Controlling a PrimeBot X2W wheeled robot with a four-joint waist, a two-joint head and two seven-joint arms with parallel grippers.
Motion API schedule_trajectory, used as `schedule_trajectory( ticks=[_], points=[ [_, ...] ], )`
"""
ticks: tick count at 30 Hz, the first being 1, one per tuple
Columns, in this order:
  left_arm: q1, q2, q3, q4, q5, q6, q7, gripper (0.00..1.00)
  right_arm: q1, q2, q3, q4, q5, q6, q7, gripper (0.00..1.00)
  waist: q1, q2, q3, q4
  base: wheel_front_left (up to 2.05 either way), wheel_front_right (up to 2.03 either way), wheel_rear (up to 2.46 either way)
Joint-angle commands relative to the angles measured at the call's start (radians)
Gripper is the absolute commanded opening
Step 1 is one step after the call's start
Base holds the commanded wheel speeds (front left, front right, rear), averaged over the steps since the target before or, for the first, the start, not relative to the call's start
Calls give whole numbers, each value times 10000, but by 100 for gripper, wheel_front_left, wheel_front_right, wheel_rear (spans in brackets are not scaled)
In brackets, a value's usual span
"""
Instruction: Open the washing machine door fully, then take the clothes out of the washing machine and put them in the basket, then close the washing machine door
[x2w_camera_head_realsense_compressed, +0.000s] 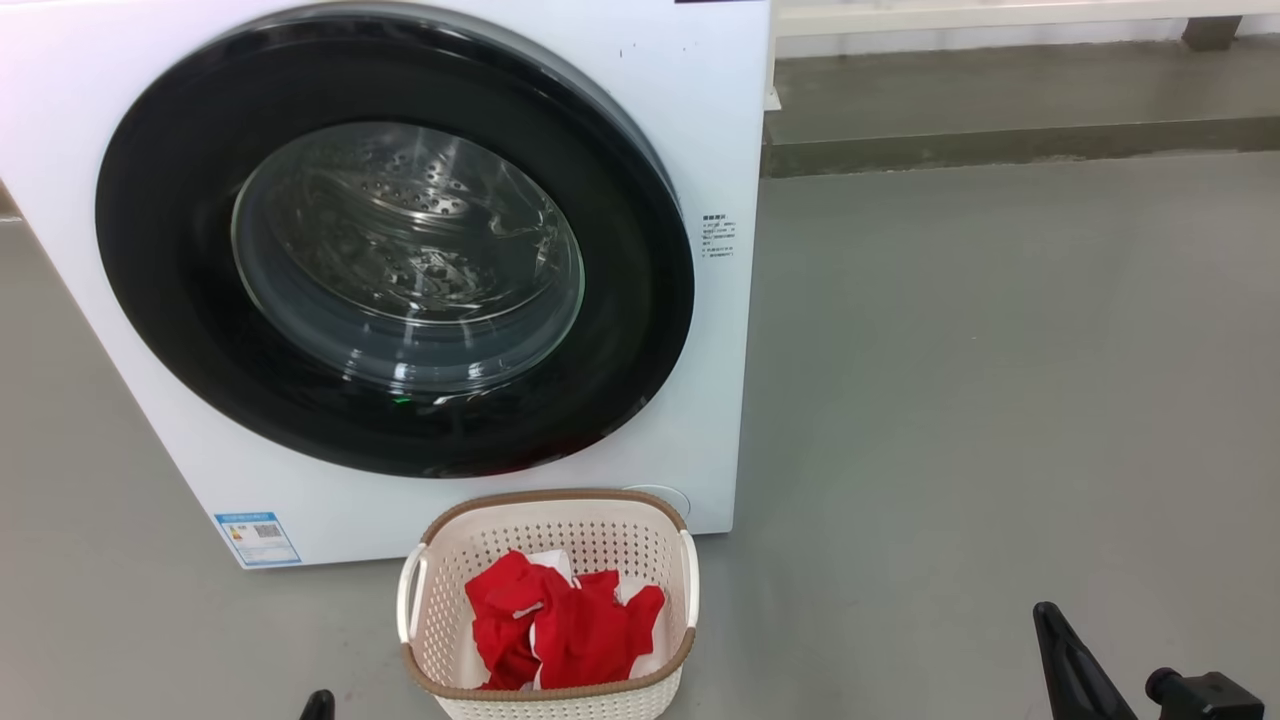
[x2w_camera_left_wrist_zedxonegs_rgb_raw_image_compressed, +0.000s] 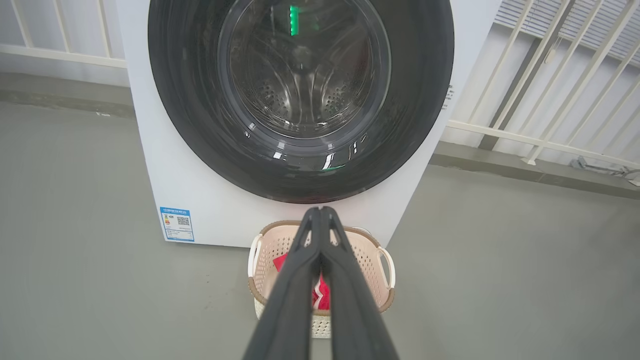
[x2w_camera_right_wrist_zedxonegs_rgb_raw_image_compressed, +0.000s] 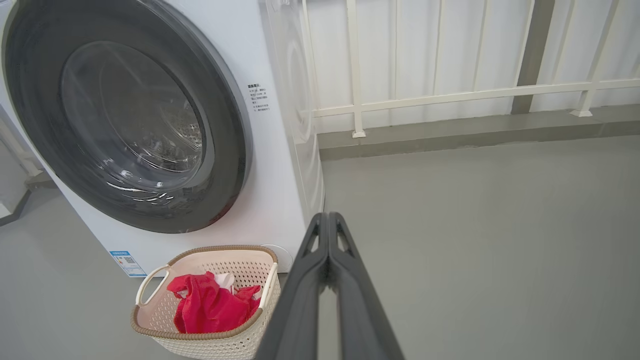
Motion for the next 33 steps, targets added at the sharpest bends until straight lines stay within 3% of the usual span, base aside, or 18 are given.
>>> schedule_trajectory(
  ticks=[1,5,33],
  points=[
    [-290,87,112,-199,-241,-5,58,0,-361,-109,-38,-245,299,-1,72,0,13,0,12,-2,0,0,0],
    [-374,76,130,-184,-667,-7,167,0,-439,-112,-39,-239,741,-1,179,0,-5,0,74,-13,0,0,0],
    [-993,-2,287,-55,-3669,-23,963,0,-1014,-130,-102,-174,3856,-4,991,0,-6,0,369,-85,0,0,0]
  ],
)
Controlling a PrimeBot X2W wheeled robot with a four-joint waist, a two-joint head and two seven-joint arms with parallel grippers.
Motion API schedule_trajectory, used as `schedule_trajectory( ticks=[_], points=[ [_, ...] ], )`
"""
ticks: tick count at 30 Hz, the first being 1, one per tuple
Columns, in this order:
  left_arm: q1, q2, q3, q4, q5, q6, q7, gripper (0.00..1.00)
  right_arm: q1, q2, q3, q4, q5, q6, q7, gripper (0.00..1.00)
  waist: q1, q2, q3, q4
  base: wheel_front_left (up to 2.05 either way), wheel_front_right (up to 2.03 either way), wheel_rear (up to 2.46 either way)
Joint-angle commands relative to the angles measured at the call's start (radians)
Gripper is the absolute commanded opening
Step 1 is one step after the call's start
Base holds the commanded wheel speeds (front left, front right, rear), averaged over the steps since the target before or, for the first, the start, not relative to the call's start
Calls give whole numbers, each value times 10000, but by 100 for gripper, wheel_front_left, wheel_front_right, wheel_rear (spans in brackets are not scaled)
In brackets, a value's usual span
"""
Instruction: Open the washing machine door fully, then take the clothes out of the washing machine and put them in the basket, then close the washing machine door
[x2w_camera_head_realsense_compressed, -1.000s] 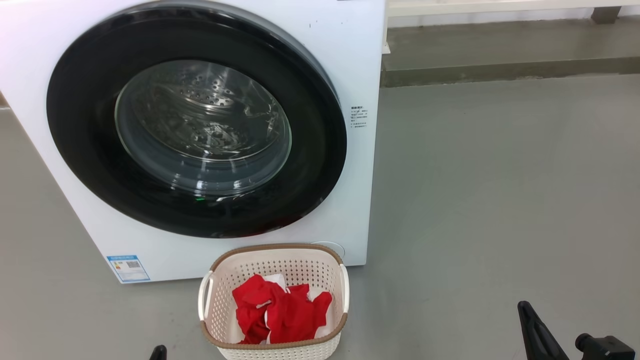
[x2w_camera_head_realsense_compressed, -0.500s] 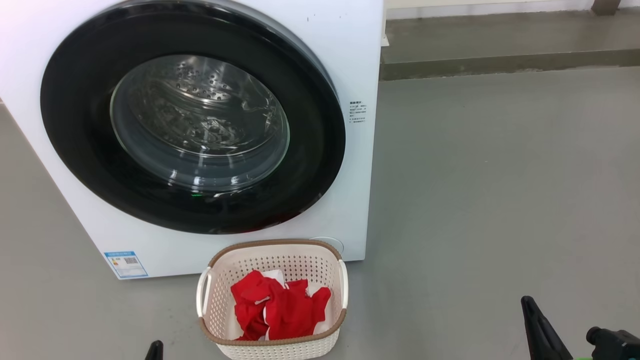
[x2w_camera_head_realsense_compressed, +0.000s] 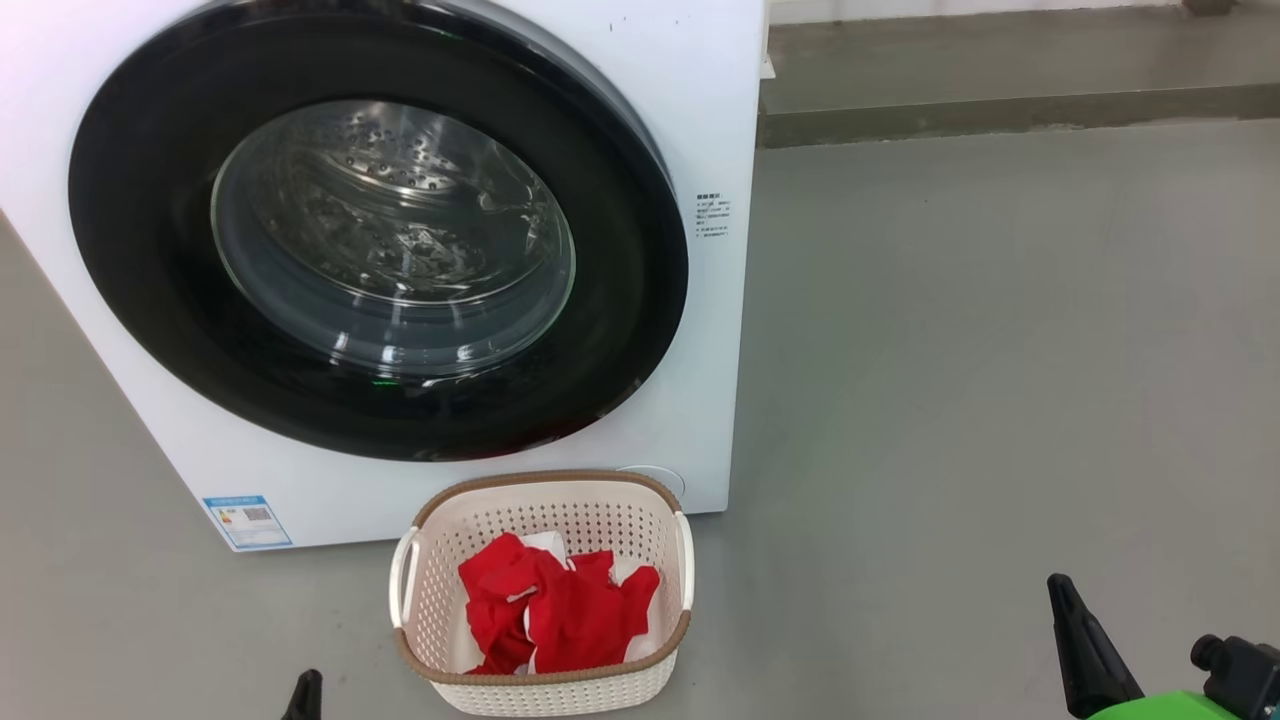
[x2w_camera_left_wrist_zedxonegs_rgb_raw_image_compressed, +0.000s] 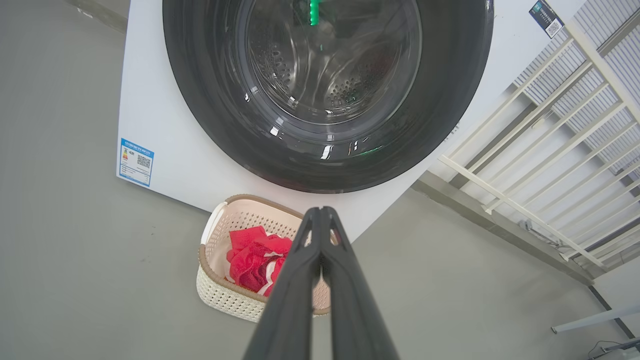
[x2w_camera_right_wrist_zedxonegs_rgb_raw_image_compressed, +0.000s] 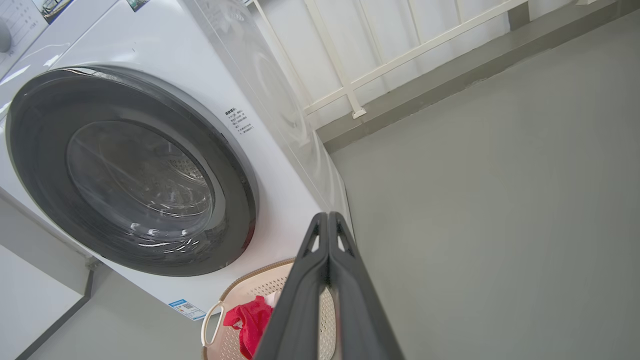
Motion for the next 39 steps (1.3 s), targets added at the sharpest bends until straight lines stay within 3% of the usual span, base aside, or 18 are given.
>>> schedule_trajectory(
  ticks=[1,39],
  points=[
    [-534,49,194,-210,-227,-23,20,0,-540,-128,-23,-237,231,-4,22,0,-1,0,7,-2,0,0,0],
    [-1401,-60,427,-18,-4403,-45,1142,0,-1348,-154,-129,-131,4564,-7,1171,0,-1,0,412,-103,0,0,0]
  ],
)
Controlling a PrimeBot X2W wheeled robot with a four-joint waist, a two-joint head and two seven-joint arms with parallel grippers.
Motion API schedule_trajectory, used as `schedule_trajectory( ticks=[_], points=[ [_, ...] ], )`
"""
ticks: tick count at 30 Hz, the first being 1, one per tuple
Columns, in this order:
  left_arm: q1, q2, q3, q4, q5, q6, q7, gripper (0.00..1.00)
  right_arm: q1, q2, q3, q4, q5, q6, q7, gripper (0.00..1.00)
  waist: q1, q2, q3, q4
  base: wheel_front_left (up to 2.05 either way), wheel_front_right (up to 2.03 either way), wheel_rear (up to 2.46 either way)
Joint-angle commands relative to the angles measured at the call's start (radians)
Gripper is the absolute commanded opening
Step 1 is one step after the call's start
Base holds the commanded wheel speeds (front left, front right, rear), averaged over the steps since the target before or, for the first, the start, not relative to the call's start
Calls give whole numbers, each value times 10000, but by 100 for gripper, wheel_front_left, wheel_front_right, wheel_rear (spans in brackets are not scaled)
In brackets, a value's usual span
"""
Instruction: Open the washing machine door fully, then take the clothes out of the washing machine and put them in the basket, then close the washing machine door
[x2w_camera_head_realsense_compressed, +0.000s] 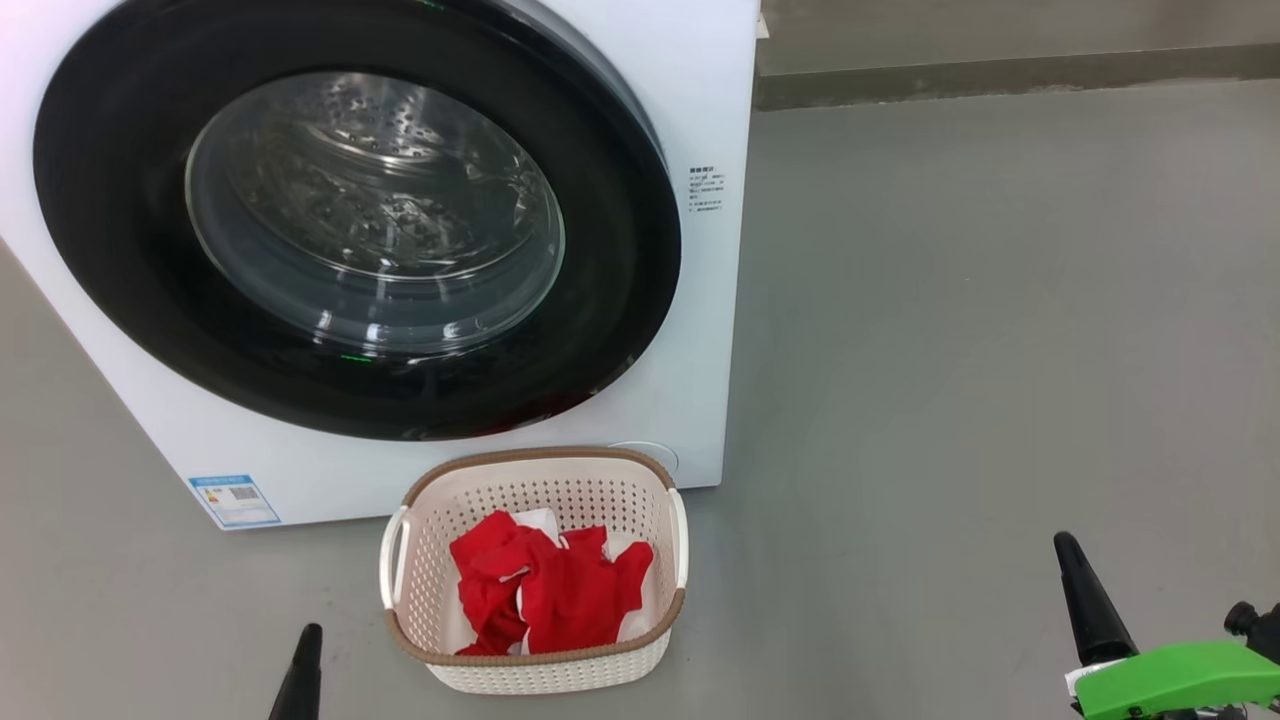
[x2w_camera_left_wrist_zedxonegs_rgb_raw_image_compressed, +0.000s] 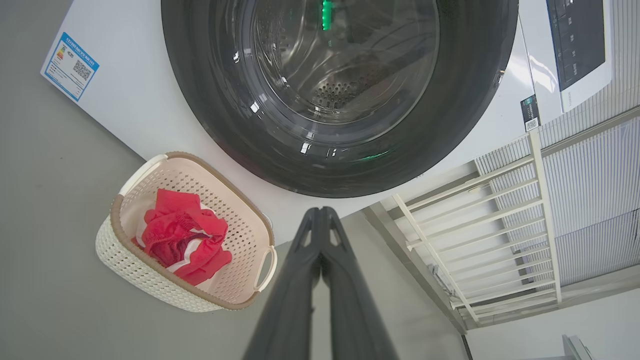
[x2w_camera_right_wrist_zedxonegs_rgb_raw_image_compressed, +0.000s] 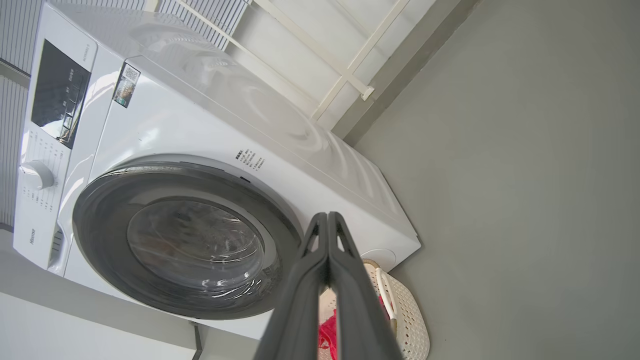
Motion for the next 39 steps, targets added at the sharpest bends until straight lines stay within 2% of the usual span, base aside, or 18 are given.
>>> schedule_trajectory(
  ticks=[1,39],
  points=[
    [-578,97,268,-178,-332,-45,101,0,-576,-153,91,-241,359,-5,73,0,-1,0,22,-6,0,0,0],
    [-1401,-7,486,3,-4297,-66,1162,0,-1343,-178,-6,-141,4472,-9,1160,0,-1,0,406,-101,0,0,0]
  ],
)
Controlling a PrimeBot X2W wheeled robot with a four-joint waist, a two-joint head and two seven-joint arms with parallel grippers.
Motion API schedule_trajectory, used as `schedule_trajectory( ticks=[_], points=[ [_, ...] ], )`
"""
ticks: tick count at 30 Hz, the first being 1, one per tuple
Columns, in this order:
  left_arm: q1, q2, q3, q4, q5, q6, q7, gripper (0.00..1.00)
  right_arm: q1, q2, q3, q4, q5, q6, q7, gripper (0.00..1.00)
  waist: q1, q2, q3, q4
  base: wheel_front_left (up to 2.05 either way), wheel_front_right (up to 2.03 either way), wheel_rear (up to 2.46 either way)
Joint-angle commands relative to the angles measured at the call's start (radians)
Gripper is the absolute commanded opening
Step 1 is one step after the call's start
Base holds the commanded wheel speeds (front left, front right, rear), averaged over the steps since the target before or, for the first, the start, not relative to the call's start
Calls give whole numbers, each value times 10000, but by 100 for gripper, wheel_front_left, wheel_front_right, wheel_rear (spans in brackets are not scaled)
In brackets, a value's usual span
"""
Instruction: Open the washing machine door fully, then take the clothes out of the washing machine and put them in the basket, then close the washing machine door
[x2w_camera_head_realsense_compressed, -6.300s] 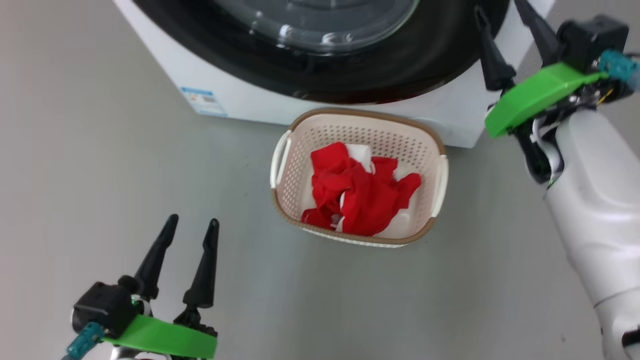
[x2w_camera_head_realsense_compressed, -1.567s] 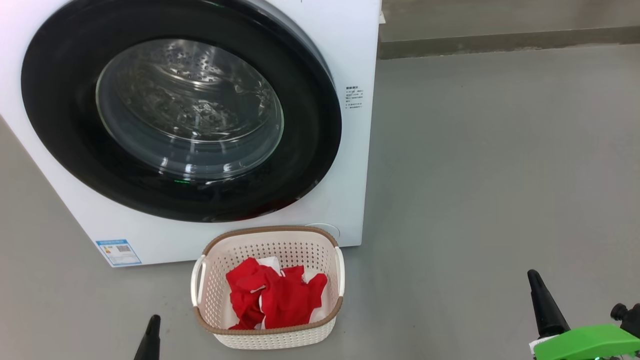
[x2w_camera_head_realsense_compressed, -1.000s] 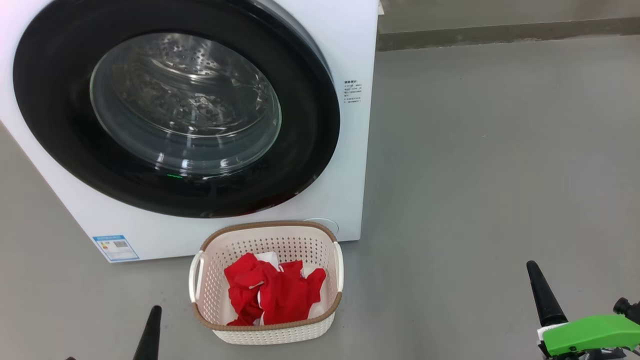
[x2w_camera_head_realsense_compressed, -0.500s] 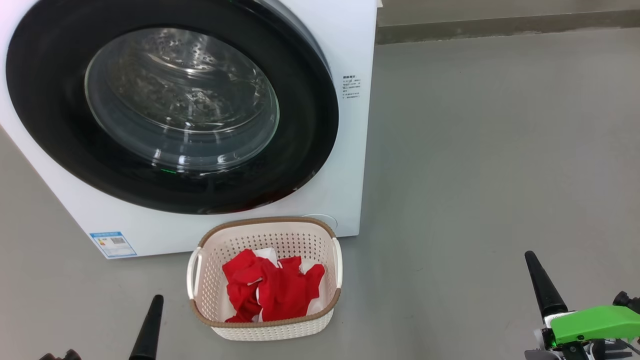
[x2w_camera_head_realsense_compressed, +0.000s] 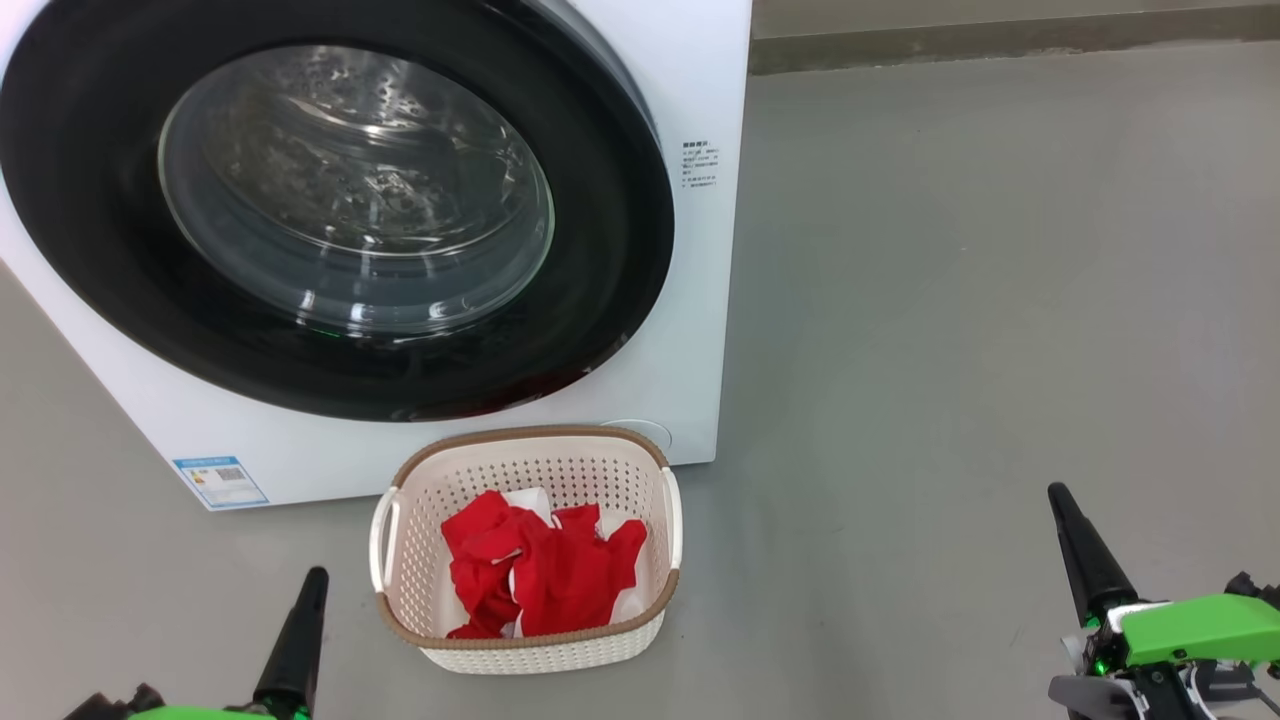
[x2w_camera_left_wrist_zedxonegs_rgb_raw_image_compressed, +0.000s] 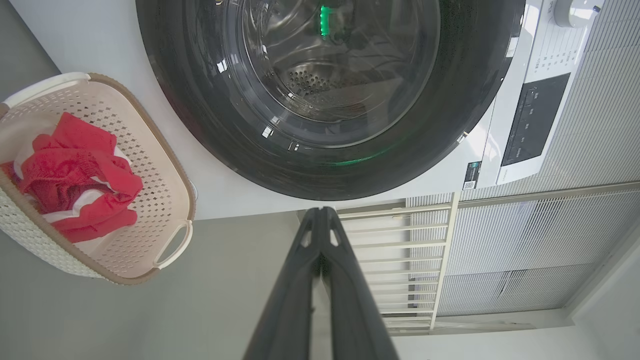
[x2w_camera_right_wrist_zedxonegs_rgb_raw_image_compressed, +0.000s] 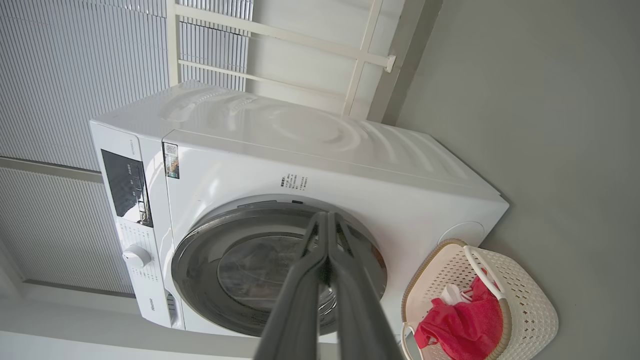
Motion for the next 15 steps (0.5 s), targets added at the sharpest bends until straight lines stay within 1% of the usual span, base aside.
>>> schedule_trajectory(
  ticks=[1,8,15],
  points=[
    [-530,65,354,-207,-320,-67,133,0,-551,-163,117,-244,292,-5,112,0,-1,-1,16,-4,0,0,0],
    [-686,45,395,-172,-1067,-71,333,0,-695,-168,99,-225,1067,-6,317,0,-1,-1,89,-22,0,0,0],
    [-690,45,396,-172,-1088,-71,338,0,-699,-168,99,-224,1088,-6,322,0,-1,-1,91,-23,0,0,0]
  ],
)
